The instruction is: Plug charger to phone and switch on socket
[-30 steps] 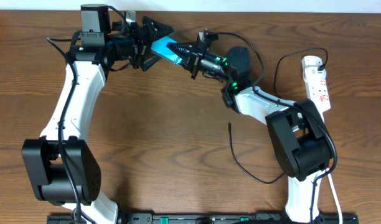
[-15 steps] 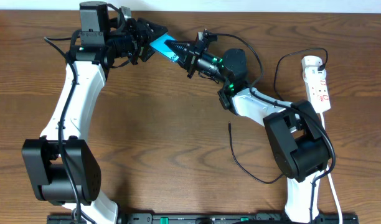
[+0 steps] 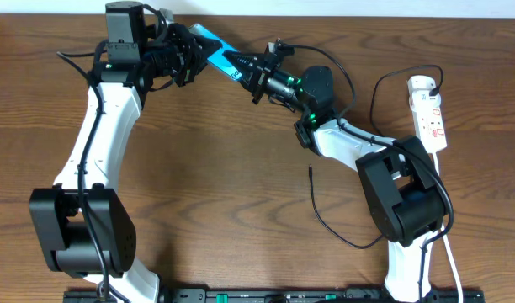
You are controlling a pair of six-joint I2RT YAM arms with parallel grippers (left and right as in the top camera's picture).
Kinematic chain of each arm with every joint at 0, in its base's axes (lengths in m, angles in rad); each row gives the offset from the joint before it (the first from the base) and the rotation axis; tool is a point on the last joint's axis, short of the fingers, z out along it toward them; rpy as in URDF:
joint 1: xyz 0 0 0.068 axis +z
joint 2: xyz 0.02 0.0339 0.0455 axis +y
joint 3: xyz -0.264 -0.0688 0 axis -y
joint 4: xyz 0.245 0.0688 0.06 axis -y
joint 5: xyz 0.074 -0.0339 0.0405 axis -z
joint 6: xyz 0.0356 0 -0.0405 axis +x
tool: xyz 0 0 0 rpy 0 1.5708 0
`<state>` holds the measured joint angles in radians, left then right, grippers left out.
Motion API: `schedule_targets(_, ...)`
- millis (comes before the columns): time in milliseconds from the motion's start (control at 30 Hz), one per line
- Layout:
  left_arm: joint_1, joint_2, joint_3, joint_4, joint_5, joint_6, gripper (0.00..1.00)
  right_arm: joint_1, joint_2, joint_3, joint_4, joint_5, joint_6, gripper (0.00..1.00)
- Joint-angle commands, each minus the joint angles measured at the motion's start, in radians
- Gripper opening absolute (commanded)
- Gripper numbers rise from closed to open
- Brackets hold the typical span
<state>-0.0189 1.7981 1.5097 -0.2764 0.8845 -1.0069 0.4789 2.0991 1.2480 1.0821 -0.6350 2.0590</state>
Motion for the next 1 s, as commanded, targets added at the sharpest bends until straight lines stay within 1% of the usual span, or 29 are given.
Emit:
schedule_targets(0,0.003,-0.002,-0.001,0.002,-0.014,0.021,0.07,-0.007,-0.006,0.014,-0.001,-0.010,-0.040,0.01)
schedule_targets(233,0.003,-0.003,-0.001,0.008,-0.014,0.026,0.08,-0.007,-0.006,0.014,-0.001,-0.006,-0.040,0.01)
schedule_targets(567,0.002,-0.003,-0.001,0.073,-0.014,0.024,0.07,0.000,-0.006,0.014,0.034,0.001,-0.010,0.01)
schedule_targets(967,0.002,-0.003,-0.001,0.108,-0.014,-0.001,0.07,0.007,-0.006,0.014,0.032,0.001,-0.011,0.01)
